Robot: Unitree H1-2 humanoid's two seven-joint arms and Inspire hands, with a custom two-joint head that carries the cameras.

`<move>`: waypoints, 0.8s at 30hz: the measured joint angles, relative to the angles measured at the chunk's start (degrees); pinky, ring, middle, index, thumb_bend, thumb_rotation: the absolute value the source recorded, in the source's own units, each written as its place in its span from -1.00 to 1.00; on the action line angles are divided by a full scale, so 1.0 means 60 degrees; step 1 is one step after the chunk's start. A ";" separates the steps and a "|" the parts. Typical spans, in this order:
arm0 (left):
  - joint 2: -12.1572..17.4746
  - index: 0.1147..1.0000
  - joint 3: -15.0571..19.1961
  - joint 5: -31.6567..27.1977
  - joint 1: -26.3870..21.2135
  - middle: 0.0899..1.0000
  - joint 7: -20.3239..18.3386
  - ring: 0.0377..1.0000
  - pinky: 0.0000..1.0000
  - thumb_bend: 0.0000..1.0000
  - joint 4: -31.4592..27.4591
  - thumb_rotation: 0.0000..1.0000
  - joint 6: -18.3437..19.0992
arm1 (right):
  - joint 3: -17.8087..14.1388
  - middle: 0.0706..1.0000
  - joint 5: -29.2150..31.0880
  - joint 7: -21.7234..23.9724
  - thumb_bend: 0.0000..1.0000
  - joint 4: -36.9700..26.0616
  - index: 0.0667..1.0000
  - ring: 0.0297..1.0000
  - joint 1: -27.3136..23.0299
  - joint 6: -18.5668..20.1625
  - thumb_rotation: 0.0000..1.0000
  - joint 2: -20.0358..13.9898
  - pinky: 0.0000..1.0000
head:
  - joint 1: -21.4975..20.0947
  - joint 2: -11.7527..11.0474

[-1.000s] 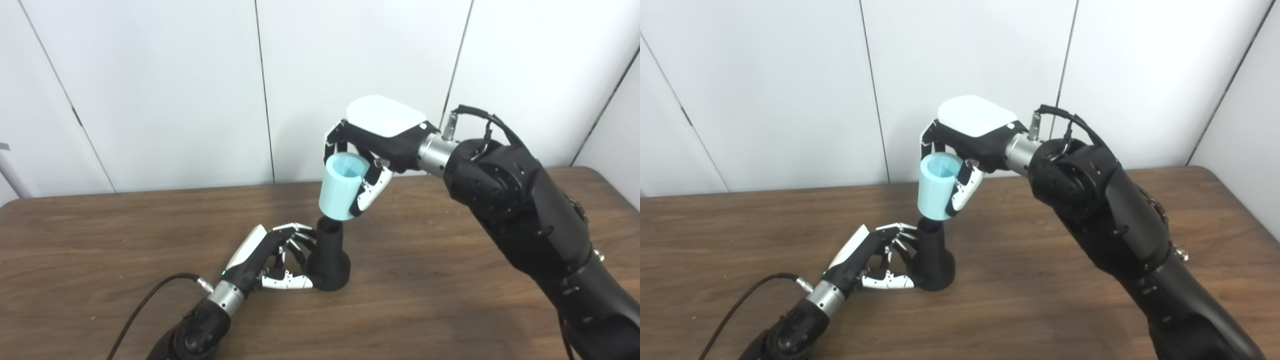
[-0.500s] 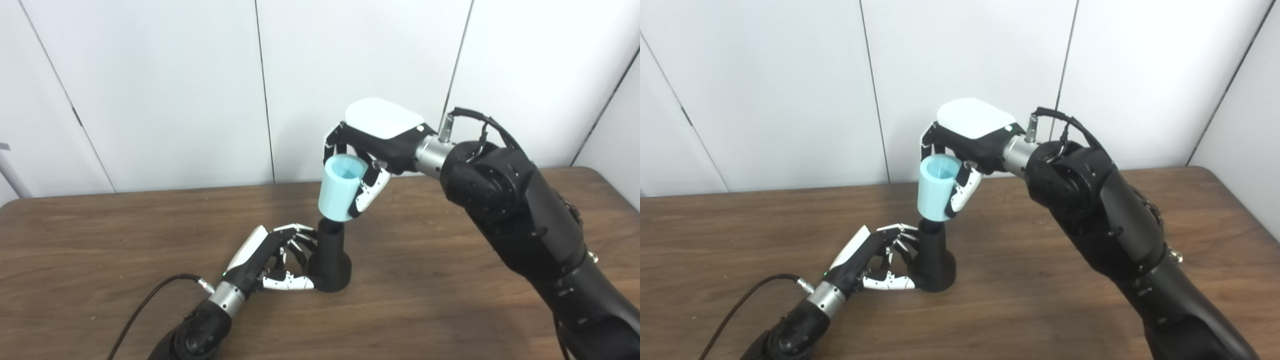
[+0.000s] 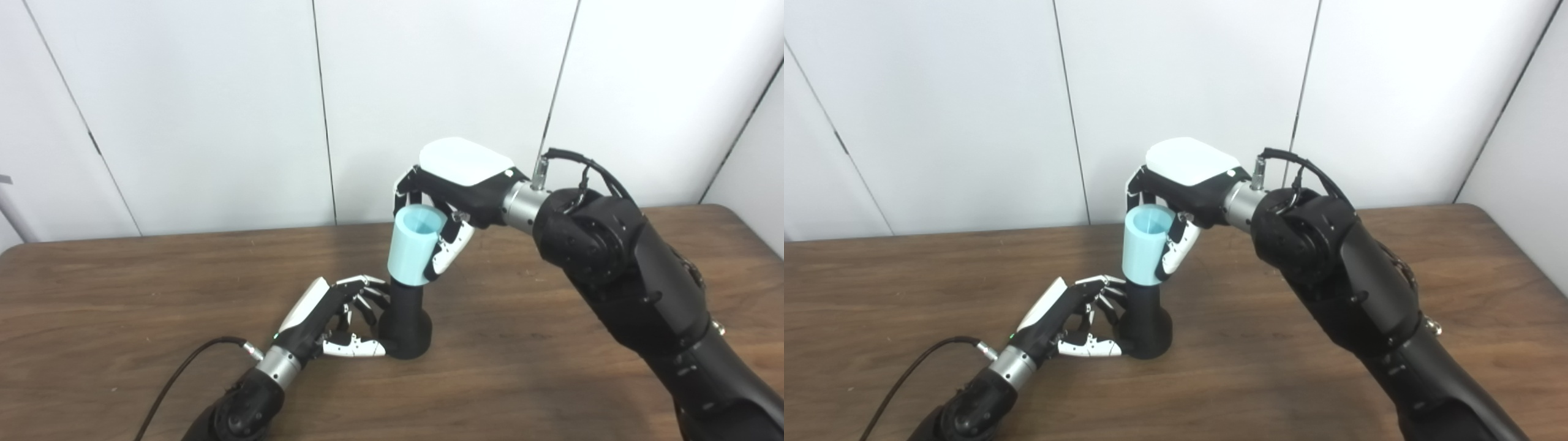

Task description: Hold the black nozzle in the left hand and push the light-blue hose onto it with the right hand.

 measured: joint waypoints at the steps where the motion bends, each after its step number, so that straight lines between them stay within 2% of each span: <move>1: 0.0000 0.14 0.0000 0.0000 0.0002 0.15 -0.0009 -0.07 -0.25 0.73 -0.0006 -0.39 0.0000 | 0.0020 -0.14 -0.0003 0.0017 0.06 0.0000 -0.11 -0.59 0.0002 0.0009 -1.00 0.0016 -0.71 | 0.0000 0.0000; 7: 0.0000 0.14 0.0000 0.0001 0.0028 0.15 -0.0024 -0.07 -0.25 0.73 -0.0043 -0.39 0.0004 | 0.0067 -0.14 -0.0009 0.0326 0.06 -0.0004 -0.11 -0.61 0.0065 0.0105 -1.00 0.0154 -0.74 | 0.0015 0.0000; 24: 0.0000 0.14 0.0001 0.0028 0.0045 0.15 -0.0024 -0.07 -0.25 0.73 -0.0063 -0.38 0.0006 | 0.0062 -0.14 0.0007 0.0393 0.06 -0.0023 -0.11 -0.61 0.0111 0.0366 -1.00 0.0235 -0.75 | 0.0015 0.0030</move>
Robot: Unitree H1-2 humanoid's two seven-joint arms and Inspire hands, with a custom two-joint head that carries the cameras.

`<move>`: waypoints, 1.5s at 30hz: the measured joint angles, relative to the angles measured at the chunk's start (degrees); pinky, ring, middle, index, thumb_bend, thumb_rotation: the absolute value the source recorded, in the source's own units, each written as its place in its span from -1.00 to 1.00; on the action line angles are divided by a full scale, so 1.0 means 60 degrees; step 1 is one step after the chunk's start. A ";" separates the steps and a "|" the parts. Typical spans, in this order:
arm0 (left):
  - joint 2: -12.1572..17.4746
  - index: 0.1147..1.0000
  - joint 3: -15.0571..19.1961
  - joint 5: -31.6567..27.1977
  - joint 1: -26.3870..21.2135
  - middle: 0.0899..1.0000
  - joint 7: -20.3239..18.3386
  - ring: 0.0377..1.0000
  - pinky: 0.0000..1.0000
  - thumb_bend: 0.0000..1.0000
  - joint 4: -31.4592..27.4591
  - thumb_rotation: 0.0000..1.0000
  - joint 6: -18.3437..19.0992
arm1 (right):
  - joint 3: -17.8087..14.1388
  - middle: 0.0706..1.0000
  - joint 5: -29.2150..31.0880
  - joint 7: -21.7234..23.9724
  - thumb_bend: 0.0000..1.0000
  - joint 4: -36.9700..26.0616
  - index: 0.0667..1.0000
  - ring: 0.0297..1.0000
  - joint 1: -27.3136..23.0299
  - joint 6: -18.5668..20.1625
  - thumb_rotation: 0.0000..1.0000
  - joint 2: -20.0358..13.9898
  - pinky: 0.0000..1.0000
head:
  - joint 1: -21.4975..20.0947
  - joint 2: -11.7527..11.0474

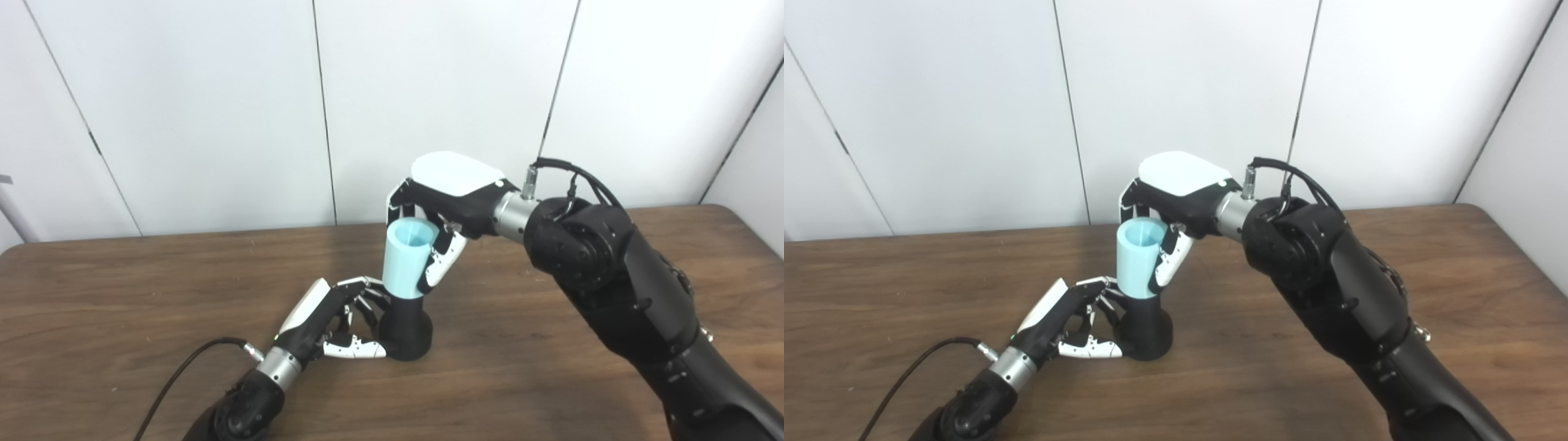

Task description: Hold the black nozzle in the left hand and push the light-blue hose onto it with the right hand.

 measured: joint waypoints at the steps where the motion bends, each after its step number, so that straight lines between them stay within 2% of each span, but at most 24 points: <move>1: 0.0000 0.14 0.0000 0.0000 0.0000 0.15 0.0000 -0.07 -0.25 0.73 0.0000 -0.38 0.0000 | 0.0001 -0.14 -0.0001 0.0013 0.06 -0.0003 -0.11 -0.61 0.0000 0.0002 -1.00 0.0000 -0.75 | 0.0015 0.0015; 10: 0.0000 0.14 0.0000 0.0000 0.0014 0.15 0.0000 -0.07 -0.25 0.73 -0.0016 -0.38 0.0000 | 0.0089 -0.14 -0.0159 0.0109 0.06 -0.0066 -0.11 -0.61 0.0000 0.0000 -1.00 -0.0002 -0.74 | 0.0000 0.0029; 19: 0.0000 0.14 0.0001 0.0000 0.0022 0.15 -0.0001 -0.07 -0.24 0.73 -0.0022 -0.38 0.0000 | 0.0401 -0.14 -0.0826 0.0177 0.06 -0.0348 -0.11 -0.61 -0.0008 -0.0090 -1.00 -0.0005 -0.75 | -0.0029 0.0044; 25: 0.0000 0.14 0.0001 0.0000 0.0027 0.15 -0.0007 -0.07 -0.24 0.74 -0.0033 -0.38 0.0001 | 0.0562 -0.14 -0.1191 0.0229 0.06 -0.0615 -0.12 -0.66 0.0001 -0.0455 -1.00 -0.0005 -0.78 | 0.0000 0.0059; 33: 0.0000 0.14 0.0001 0.0001 0.0047 0.15 -0.0007 -0.07 -0.24 0.74 -0.0057 -0.38 0.0003 | 0.0435 -0.14 -0.1159 0.0229 0.06 -0.0523 -0.11 -0.67 0.0010 -0.0858 -1.00 -0.0005 -0.80 | -0.0015 0.0044; 45: 0.0001 0.14 0.0001 0.0000 0.0050 0.15 -0.0018 -0.07 -0.24 0.73 -0.0060 -0.38 0.0002 | 0.0273 -0.14 -0.1005 0.0390 0.06 -0.0306 -0.11 -0.63 0.0017 -0.0797 -1.00 -0.0001 -0.75 | -0.0029 0.0073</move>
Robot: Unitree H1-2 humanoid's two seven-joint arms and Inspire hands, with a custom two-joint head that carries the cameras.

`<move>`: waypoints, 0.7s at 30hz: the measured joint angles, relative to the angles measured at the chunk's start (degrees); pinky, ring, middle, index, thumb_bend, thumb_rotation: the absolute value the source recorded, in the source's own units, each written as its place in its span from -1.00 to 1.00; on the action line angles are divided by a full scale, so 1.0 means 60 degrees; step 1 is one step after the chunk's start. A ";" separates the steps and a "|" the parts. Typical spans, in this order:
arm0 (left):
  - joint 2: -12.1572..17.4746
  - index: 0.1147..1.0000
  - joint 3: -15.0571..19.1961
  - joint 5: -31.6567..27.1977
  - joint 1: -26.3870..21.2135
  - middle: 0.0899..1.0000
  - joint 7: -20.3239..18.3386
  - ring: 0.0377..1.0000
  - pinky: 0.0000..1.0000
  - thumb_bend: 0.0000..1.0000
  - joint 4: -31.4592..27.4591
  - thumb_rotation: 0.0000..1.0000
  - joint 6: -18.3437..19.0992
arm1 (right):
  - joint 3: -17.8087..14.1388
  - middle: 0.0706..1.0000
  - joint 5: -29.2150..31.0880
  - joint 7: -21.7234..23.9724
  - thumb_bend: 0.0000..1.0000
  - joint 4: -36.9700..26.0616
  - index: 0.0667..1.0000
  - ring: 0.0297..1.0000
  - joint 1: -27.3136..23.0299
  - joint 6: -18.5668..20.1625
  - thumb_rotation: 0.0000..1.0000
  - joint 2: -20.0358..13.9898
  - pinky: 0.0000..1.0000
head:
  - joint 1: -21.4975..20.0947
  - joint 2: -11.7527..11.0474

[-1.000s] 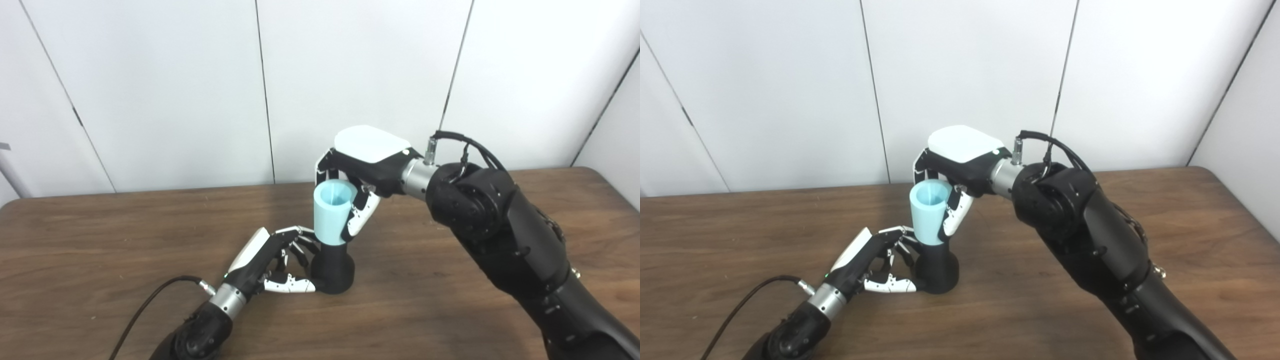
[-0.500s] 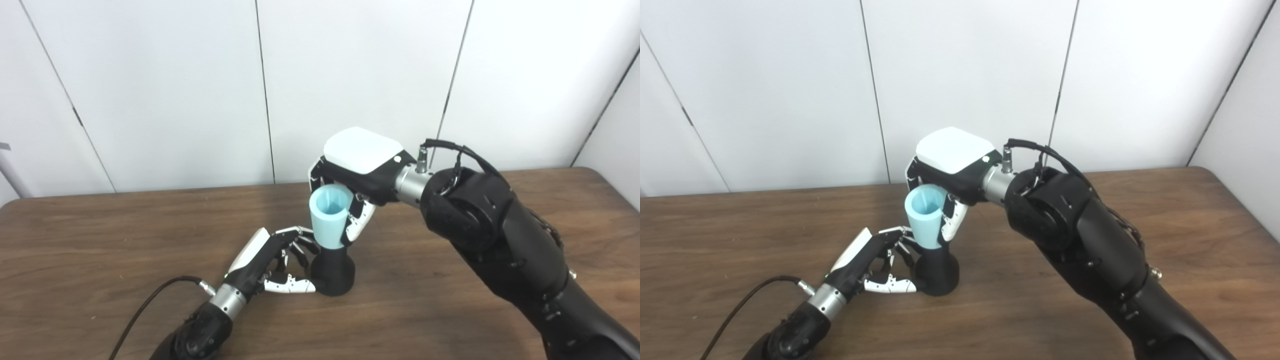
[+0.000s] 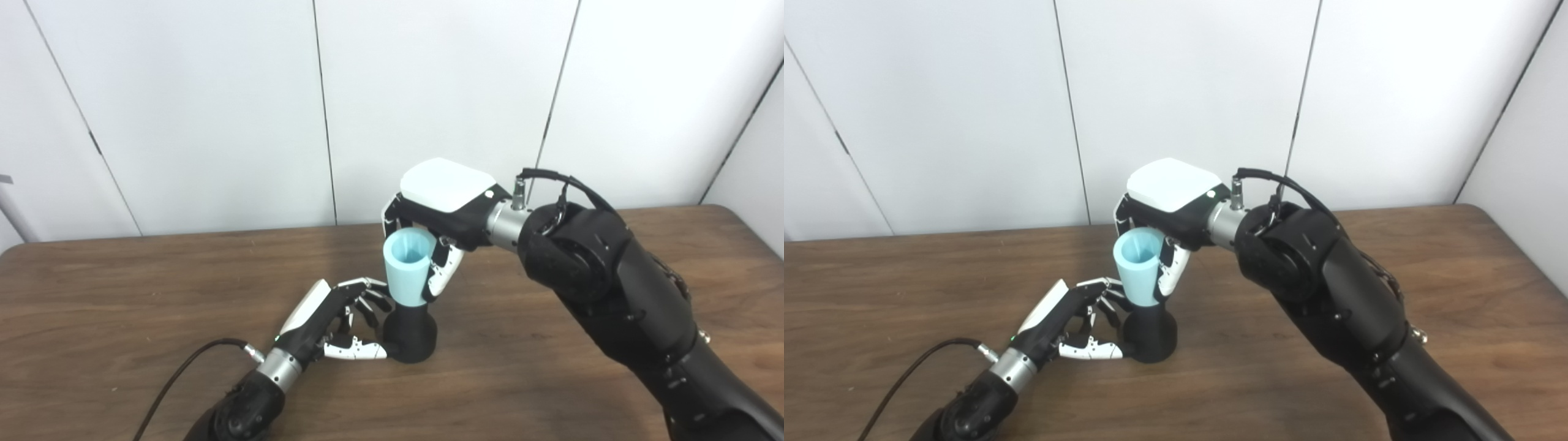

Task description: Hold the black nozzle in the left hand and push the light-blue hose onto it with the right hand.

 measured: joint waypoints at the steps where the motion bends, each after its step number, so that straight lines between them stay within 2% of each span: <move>1: 0.0000 0.14 0.0000 0.0000 0.0000 0.15 -0.0003 -0.07 -0.24 0.73 0.0000 -0.39 0.0000 | -0.0009 -0.14 0.0000 0.0032 0.06 -0.0002 -0.11 -0.62 0.0000 0.0008 -1.00 0.0000 -0.75 | 0.0000 0.0000; 21: -0.0005 0.14 0.0000 -0.0001 -0.0002 0.15 -0.0015 -0.07 -0.24 0.73 0.0002 -0.38 0.0000 | -0.0104 -0.14 -0.0112 0.0526 0.06 -0.0031 -0.11 -0.62 -0.0222 0.0295 -1.00 0.0350 -0.75 | 0.0000 0.0000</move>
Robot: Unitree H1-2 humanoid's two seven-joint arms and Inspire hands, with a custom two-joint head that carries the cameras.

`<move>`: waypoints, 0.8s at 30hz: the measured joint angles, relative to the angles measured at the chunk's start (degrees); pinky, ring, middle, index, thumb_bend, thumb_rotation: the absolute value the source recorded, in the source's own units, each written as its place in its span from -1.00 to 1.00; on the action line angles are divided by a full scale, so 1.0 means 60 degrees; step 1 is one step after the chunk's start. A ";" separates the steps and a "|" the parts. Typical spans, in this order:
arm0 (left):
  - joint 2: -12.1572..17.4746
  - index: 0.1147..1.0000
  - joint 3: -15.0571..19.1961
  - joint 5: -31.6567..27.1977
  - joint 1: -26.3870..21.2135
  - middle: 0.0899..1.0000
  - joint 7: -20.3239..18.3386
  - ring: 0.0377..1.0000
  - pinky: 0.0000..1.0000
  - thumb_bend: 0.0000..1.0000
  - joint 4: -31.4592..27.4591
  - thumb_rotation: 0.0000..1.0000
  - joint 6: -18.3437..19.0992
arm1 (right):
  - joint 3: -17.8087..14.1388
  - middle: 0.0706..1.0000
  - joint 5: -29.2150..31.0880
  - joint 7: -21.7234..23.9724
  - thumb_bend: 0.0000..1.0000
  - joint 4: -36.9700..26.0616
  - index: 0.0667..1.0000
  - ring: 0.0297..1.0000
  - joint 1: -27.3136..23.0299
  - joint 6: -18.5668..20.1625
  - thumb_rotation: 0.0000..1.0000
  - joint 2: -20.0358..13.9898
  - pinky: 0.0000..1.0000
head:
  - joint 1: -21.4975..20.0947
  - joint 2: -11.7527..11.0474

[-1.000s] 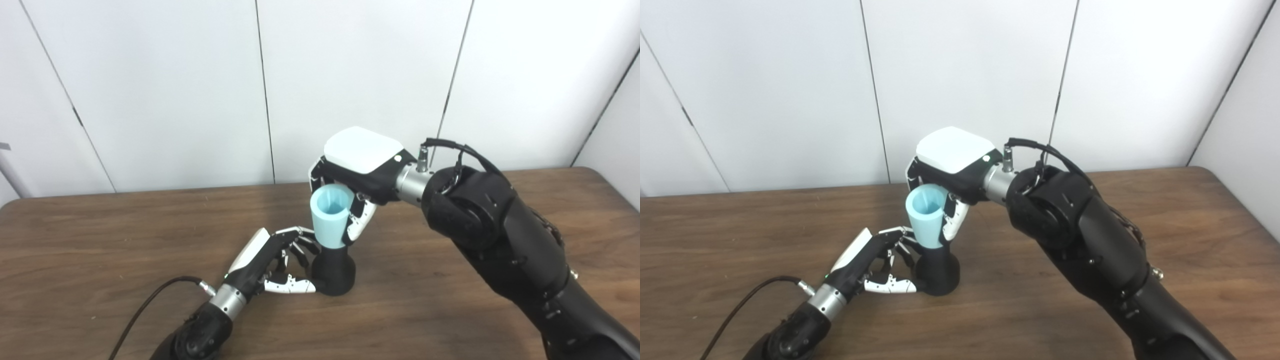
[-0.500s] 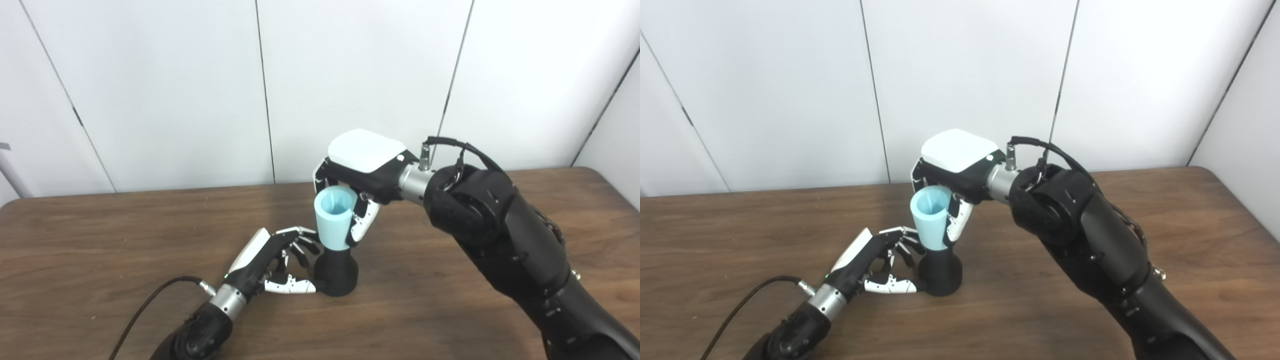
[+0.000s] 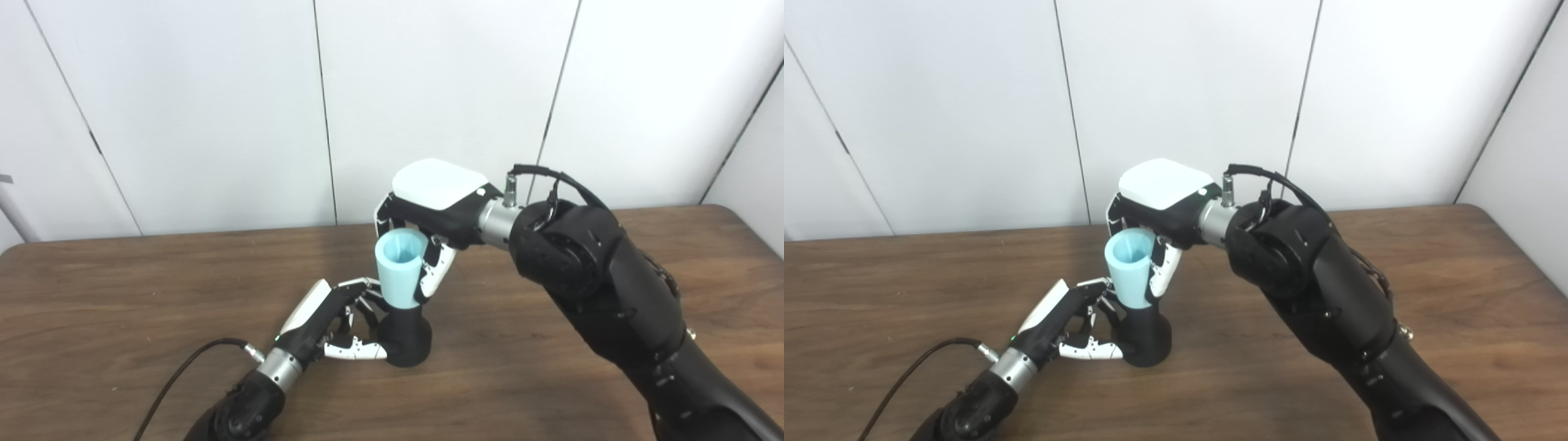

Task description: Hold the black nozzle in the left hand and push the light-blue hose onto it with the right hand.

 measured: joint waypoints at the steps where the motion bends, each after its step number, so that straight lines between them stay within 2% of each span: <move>1: -0.0001 0.14 0.0000 0.0000 0.0000 0.15 0.0000 -0.07 -0.24 0.73 0.0002 -0.38 0.0000 | -0.0011 -0.14 -0.0003 0.0004 0.06 0.0000 -0.11 -0.62 -0.0029 0.0000 -1.00 0.0000 -0.75 | 0.0015 0.0000; 9: -0.0013 0.14 0.0000 0.0000 0.0000 0.15 0.0000 -0.07 -0.24 0.74 0.0003 -0.38 0.0000 | -0.0027 -0.14 -0.0019 0.0006 0.06 0.0002 -0.11 -0.56 -0.0109 -0.0003 -1.00 0.0001 -0.70 | 0.0015 -0.0015; 24: -0.0019 0.14 0.0000 -0.0001 0.0004 0.15 0.0000 -0.07 -0.24 0.74 0.0001 -0.38 0.0000 | -0.0188 -0.14 0.0008 -0.0064 0.06 0.0002 -0.11 -0.59 -0.0095 -0.0146 -1.00 -0.0002 -0.72 | 0.0000 0.0029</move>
